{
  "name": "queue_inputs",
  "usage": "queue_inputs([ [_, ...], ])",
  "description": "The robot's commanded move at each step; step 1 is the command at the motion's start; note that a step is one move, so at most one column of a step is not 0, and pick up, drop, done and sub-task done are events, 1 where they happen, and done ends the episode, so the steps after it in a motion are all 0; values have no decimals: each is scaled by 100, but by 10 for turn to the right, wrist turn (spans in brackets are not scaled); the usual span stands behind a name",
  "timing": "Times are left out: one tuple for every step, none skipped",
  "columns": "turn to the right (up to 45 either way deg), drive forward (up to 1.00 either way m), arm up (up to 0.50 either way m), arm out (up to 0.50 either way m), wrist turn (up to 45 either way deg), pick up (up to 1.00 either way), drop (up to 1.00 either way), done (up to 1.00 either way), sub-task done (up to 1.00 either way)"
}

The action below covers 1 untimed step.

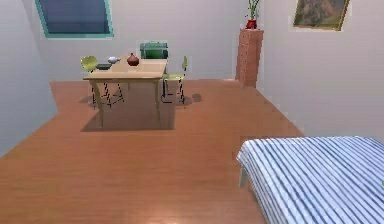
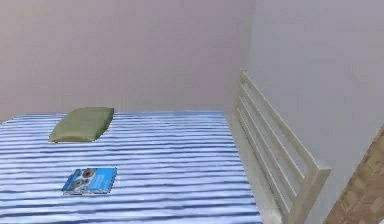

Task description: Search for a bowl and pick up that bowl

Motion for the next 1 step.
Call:
queue_inputs([
  [0,30,0,0,0,0,0,0,0],
])
